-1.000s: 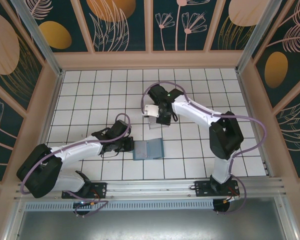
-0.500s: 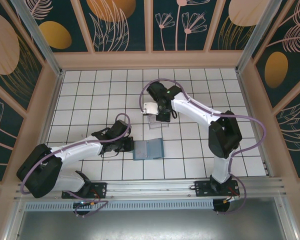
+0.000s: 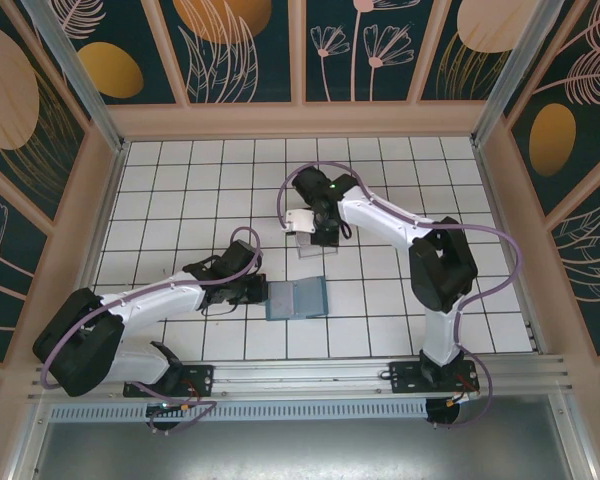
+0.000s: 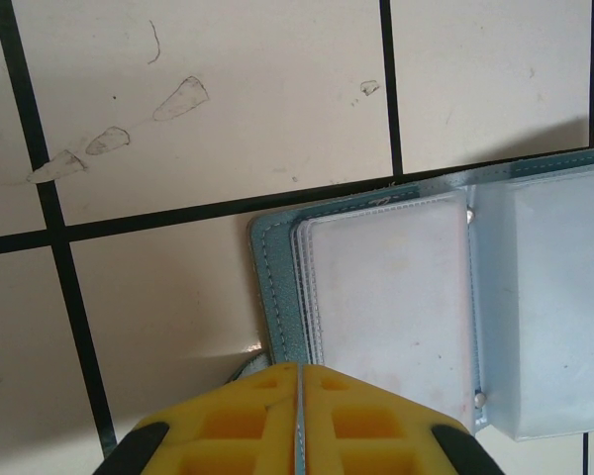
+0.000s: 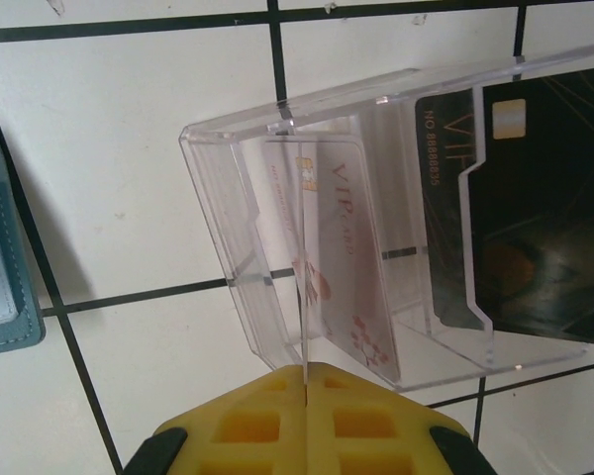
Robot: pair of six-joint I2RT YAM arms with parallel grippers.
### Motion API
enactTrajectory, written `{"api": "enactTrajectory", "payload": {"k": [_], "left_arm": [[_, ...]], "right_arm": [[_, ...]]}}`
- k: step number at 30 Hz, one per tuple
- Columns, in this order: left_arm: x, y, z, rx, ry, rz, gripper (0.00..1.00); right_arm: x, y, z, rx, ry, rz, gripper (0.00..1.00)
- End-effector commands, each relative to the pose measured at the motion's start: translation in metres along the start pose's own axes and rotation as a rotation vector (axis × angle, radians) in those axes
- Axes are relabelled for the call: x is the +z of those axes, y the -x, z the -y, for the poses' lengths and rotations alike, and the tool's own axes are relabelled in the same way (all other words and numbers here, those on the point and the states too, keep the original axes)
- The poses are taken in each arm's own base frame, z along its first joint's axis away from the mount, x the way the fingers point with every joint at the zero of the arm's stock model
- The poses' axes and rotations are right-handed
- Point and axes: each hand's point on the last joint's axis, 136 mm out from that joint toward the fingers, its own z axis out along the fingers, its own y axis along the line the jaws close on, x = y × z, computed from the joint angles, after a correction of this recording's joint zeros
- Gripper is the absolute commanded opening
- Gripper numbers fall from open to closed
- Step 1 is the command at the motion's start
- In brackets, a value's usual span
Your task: Take the credit cards out of the card holder
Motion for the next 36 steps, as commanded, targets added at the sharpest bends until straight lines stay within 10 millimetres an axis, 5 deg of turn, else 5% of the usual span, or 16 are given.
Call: {"api": "enactTrajectory", "payload": {"k": [1, 19, 25, 36], "left_arm": [[-0.005, 0.001, -0.001, 0.004, 0.016, 0.008, 0.11], [-0.003, 0.001, -0.001, 0.006, 0.020, 0.002, 0.11], [-0.005, 0.001, -0.002, 0.006, 0.021, 0.005, 0.11], [-0.003, 0.002, 0.000, 0.006, 0.015, 0.004, 0.11]], "right_arm": [[0.006, 0.006, -0.016, -0.030, 0.056, 0.000, 0.00], [0.016, 0.007, -0.025, -0.035, 0.112, -0.040, 0.00], [0.017, 0.011, -0.014, -0.033, 0.067, -0.036, 0.21], [0.007, 0.007, 0.015, -0.041, -0.119, -0.043, 0.33]]}}
